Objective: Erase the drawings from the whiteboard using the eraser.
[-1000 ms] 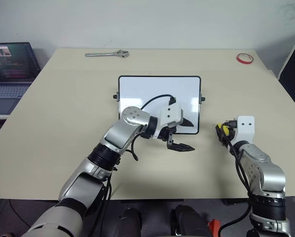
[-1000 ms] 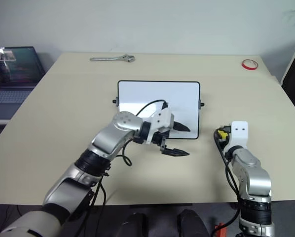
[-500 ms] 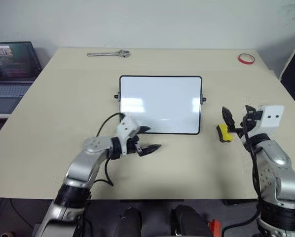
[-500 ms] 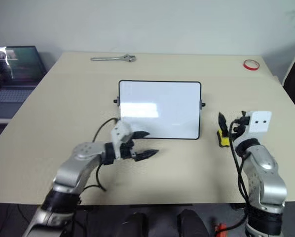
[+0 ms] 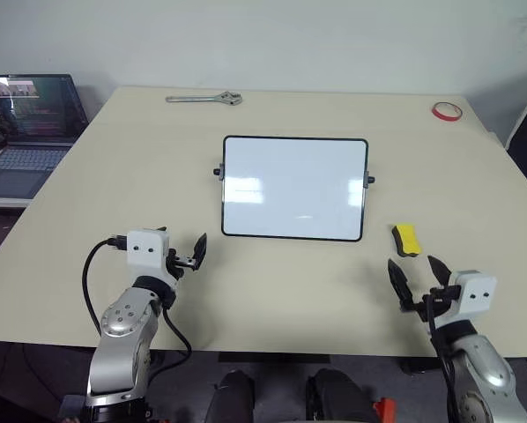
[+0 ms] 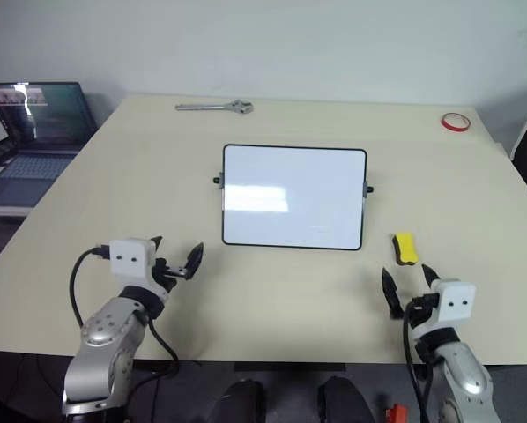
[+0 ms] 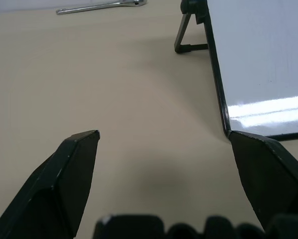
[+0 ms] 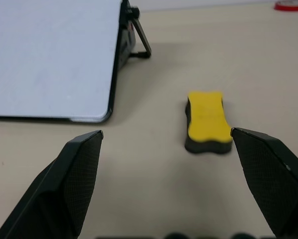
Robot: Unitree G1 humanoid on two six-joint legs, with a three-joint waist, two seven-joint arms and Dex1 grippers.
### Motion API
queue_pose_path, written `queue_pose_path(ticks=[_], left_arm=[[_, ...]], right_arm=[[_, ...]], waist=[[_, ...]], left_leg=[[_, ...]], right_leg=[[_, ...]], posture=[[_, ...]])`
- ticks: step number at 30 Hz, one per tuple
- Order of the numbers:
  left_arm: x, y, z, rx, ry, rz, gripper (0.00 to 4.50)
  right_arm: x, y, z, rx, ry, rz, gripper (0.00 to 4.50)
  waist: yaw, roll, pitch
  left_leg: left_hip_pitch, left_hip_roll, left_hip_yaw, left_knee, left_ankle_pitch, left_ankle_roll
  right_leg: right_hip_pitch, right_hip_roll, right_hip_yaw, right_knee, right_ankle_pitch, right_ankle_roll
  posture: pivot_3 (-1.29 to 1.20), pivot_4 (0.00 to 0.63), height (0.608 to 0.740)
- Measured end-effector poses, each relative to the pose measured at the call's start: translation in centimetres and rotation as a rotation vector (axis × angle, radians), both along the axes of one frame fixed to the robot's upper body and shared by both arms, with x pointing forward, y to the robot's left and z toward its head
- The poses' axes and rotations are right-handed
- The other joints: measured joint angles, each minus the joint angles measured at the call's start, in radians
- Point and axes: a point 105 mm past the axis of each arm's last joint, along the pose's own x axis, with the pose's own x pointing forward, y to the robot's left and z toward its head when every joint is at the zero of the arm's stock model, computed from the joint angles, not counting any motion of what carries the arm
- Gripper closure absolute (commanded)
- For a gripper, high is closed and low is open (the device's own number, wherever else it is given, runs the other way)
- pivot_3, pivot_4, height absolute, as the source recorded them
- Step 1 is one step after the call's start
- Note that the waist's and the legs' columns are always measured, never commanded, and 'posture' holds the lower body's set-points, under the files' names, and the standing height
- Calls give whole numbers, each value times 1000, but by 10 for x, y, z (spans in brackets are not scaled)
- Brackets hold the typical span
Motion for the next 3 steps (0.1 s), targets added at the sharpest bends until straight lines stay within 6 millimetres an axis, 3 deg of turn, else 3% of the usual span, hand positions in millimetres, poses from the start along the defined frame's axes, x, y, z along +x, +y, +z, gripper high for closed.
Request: queue_pose_path(ticks=[3], left_arm=[[-6, -2, -6, -10, 10, 6, 0]], right_arm=[[1, -5, 1, -10, 2, -31, 37]], waist=[[-3, 0, 0]], left_leg=[[0, 0, 1, 0, 0, 0]], right_leg=[[0, 1, 0, 0, 0, 0]], posture=[[0, 150, 740]])
